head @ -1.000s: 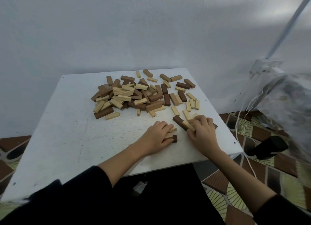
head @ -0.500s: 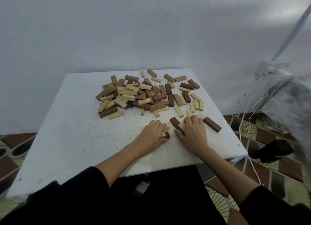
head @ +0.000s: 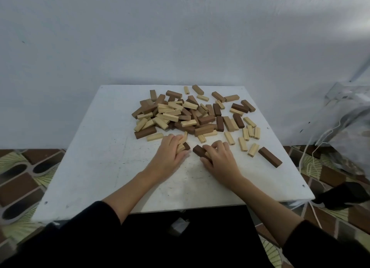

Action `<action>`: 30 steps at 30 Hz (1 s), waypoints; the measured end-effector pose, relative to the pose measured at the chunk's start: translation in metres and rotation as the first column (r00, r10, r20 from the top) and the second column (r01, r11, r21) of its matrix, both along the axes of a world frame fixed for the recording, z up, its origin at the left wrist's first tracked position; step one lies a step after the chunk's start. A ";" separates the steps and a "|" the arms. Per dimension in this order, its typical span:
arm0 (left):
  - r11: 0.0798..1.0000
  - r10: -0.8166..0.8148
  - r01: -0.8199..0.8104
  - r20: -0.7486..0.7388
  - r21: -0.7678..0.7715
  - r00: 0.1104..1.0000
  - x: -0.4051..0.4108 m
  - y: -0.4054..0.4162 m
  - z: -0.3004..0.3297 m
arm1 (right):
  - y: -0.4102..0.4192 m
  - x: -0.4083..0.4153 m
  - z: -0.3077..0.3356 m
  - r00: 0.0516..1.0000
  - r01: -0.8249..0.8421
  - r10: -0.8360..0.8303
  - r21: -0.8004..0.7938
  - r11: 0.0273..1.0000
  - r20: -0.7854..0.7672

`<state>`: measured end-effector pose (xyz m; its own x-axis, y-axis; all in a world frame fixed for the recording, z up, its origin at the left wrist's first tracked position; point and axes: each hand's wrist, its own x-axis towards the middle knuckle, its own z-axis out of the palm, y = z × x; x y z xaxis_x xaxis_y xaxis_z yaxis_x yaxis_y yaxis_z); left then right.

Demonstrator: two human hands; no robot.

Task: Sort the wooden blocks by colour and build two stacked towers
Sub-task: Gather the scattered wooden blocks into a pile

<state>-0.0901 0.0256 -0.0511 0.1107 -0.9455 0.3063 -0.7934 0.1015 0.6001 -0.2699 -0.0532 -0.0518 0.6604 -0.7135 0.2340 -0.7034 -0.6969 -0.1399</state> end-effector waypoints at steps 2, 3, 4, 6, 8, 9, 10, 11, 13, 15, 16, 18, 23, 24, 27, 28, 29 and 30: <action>0.991 0.115 -0.120 -0.091 -0.054 0.989 0.013 0.000 0.002 | 0.002 0.010 0.000 0.997 -0.029 0.028 0.016 0.999 0.070; 0.978 0.182 -0.193 -0.135 -0.075 0.974 0.021 -0.001 0.004 | 0.002 0.015 0.001 0.992 -0.033 0.030 0.029 0.999 0.120; 0.961 0.240 -0.260 -0.180 -0.095 0.954 0.031 -0.004 0.006 | -0.001 0.021 0.004 0.984 -0.037 0.030 0.035 0.999 0.175; 0.928 0.310 -0.349 -0.249 -0.131 0.917 0.048 -0.011 0.013 | -0.010 0.035 0.013 0.957 -0.025 0.012 0.042 0.999 0.290; 0.902 0.369 -0.410 -0.253 -0.132 0.894 0.066 -0.023 0.019 | -0.026 0.049 0.027 0.929 0.040 -0.087 0.136 0.990 0.361; 0.893 0.404 -0.436 -0.225 -0.116 0.887 0.078 -0.031 0.019 | -0.037 0.058 0.033 0.916 0.079 -0.150 0.199 0.977 0.373; 0.887 0.431 -0.453 -0.191 -0.090 0.882 0.089 -0.040 0.018 | -0.048 0.065 0.038 0.903 0.119 -0.206 0.242 0.963 0.377; 0.885 0.450 -0.463 -0.162 -0.056 0.878 0.099 -0.049 0.015 | -0.056 0.071 0.041 0.893 0.151 -0.252 0.280 0.948 0.373; 0.880 0.473 -0.475 -0.146 0.019 0.869 0.117 -0.066 0.013 | -0.073 0.085 0.046 0.869 0.185 -0.309 0.326 0.927 0.386; 0.869 0.494 -0.490 -0.173 0.071 0.852 0.128 -0.080 0.015 | -0.086 0.095 0.048 0.846 0.207 -0.352 0.362 0.909 0.401; 0.865 0.502 -0.493 -0.196 0.095 0.843 0.130 -0.083 0.018 | -0.089 0.098 0.048 0.839 0.220 -0.372 0.378 0.899 0.396; 0.863 0.506 -0.490 -0.214 0.127 0.836 0.136 -0.093 0.023 | -0.097 0.106 0.045 0.854 0.252 -0.384 0.367 0.895 0.351; 0.850 0.481 -0.457 -0.036 0.263 0.876 0.139 -0.100 0.019 | -0.094 0.113 0.020 0.958 0.181 -0.217 0.188 0.965 0.188; 0.848 0.472 -0.456 0.004 0.270 0.882 0.140 -0.101 0.018 | -0.093 0.113 0.018 0.967 0.162 -0.192 0.175 0.971 0.168; 0.851 0.452 -0.450 0.057 0.270 0.890 0.141 -0.101 0.021 | -0.092 0.116 0.018 0.981 0.137 -0.158 0.173 0.975 0.114; 0.852 0.452 -0.450 0.058 0.269 0.890 0.142 -0.100 0.022 | -0.092 0.117 0.018 0.982 0.142 -0.162 0.178 0.974 0.102; 0.854 0.449 -0.447 0.056 0.266 0.892 0.143 -0.100 0.022 | -0.092 0.118 0.018 0.982 0.147 -0.165 0.180 0.973 0.093; 0.858 0.439 -0.439 0.060 0.267 0.896 0.144 -0.100 0.022 | -0.093 0.118 0.018 0.983 0.149 -0.165 0.176 0.973 0.084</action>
